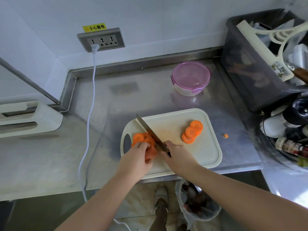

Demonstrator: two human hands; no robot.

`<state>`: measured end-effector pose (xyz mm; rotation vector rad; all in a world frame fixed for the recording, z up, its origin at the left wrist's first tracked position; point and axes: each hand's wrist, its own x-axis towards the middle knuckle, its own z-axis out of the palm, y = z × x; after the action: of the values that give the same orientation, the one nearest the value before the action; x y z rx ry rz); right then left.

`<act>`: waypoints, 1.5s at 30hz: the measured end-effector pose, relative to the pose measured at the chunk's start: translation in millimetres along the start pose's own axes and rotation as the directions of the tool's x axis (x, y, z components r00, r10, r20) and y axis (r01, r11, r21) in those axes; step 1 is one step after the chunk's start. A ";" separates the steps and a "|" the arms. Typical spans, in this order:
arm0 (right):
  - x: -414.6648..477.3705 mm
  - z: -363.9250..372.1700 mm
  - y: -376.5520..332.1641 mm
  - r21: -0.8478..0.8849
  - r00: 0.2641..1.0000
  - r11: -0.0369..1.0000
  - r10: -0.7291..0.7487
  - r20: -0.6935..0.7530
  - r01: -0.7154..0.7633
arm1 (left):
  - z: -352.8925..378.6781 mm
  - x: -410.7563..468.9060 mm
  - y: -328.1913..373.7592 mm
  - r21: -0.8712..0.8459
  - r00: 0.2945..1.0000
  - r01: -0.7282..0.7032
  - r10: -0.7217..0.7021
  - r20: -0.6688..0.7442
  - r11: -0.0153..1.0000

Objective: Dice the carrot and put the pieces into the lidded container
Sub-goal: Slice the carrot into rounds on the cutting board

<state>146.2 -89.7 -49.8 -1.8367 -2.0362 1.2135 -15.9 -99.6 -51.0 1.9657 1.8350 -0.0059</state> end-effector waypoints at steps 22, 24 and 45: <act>-43.2 -53.1 34.7 -0.107 0.985 0.989 0.088 -0.151 -0.104 | 15.2 35.6 62.8 -0.106 0.990 -0.110 0.100 -0.098 0.988; -48.2 -56.1 31.0 -0.130 0.984 0.986 0.087 -0.158 -0.108 | 17.4 35.2 61.0 -0.159 0.991 -0.091 0.075 -0.109 0.983; -54.1 -56.0 25.1 -0.433 0.990 0.894 0.070 -0.119 -0.115 | 23.9 34.7 65.4 -0.182 0.983 -0.077 0.044 -0.178 0.980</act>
<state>211.7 -113.6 -7.1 -2.1546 -2.3305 0.6906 57.2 -75.5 -62.3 1.9385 1.8061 0.3561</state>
